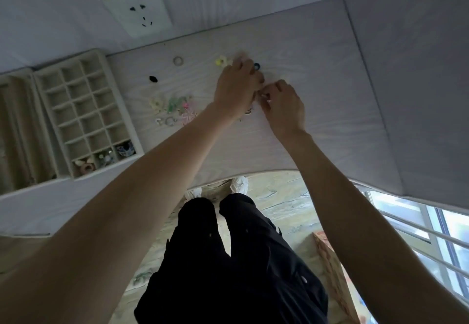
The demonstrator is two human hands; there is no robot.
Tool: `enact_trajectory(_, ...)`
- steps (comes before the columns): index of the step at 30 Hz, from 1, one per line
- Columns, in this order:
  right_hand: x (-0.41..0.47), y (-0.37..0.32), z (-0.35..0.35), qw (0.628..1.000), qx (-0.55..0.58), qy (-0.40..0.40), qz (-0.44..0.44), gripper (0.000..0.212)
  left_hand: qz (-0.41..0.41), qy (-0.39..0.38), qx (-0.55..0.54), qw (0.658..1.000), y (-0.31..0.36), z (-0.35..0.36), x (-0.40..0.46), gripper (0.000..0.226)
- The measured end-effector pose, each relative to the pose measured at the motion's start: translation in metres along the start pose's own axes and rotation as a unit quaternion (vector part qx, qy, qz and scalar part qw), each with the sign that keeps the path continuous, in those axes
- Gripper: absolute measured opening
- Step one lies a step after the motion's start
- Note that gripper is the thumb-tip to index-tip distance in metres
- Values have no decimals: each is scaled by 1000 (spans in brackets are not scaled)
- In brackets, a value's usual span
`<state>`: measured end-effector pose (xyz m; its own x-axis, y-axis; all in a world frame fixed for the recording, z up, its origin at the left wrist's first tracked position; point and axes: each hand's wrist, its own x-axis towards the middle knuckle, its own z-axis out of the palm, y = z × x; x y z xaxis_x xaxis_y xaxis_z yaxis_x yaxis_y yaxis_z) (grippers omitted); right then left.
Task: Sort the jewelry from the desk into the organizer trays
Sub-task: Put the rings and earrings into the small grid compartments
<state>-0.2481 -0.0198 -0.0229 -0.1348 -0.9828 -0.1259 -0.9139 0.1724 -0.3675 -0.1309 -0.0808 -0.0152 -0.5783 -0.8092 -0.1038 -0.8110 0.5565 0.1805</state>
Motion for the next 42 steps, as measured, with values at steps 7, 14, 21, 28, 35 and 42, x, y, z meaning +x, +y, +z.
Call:
enact_trajectory(7, -20, 1, -21, 982, 180, 50, 28, 13, -22, 80, -176, 981, -4, -8, -23, 11)
enact_trajectory(14, -51, -85, -30, 889, 450, -36, 71, 17, -151, 27, -542, 826, -42, -40, -129, 11)
enact_trajectory(21, -68, -197, 21, 866, 472, -166, -1, 15, -291, 130, -571, 757, -120, -35, -241, 13)
enact_trajectory(28, -68, -277, 80, 909, 365, -198, -33, 9, -372, 192, -451, 788, -192, -39, -294, 12)
enact_trajectory(35, -71, -302, 103, 948, 290, -126, -36, 10, -261, 136, -238, 925, -235, -37, -295, 15)
enact_trajectory(42, -71, -305, 111, 971, 181, -57, -142, 12, -151, 134, -158, 967, -254, -27, -293, 24)
